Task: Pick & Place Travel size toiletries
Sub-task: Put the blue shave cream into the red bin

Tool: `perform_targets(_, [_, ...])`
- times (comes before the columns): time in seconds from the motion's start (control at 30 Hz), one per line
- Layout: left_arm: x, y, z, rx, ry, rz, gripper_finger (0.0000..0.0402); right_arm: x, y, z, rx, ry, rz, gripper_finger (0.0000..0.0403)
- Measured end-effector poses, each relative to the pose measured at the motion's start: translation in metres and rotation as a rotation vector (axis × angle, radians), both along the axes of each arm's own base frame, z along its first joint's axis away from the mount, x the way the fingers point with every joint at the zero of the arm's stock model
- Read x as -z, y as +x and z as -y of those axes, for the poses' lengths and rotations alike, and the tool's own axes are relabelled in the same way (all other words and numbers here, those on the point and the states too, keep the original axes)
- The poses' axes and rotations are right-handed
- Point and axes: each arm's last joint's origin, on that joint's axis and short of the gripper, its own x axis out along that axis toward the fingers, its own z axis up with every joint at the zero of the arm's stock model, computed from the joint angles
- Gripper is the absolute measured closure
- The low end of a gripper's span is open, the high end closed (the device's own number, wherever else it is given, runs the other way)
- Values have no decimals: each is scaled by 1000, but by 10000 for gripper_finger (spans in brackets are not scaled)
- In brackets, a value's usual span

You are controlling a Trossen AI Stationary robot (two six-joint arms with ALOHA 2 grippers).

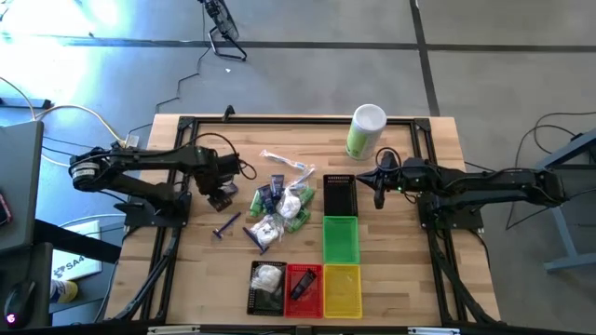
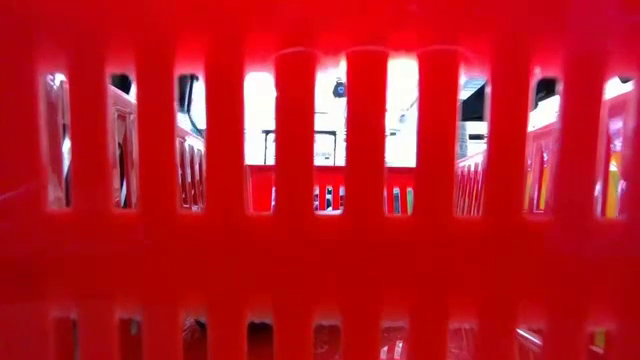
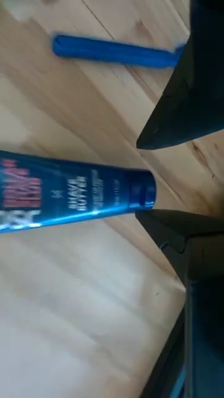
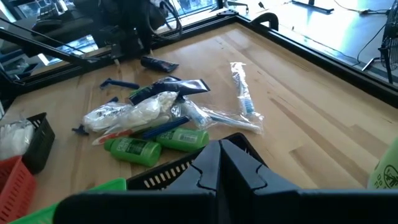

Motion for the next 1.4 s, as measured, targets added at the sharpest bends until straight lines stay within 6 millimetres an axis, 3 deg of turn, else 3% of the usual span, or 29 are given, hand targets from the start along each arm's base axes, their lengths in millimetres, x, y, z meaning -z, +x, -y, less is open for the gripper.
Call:
perform_targets(0.23, [20, -7, 4, -8, -54, 7, 240, 0, 0, 0, 9, -3, 0, 399])
perform_targets(0.67, [20, 4, -1, -127, -2, 113, 240, 0, 0, 0, 8, -4, 3, 399])
perform_targets(1.4, [16, 7, 0, -291, -68, 117, 240, 0, 0, 0, 3, -8, -6, 399])
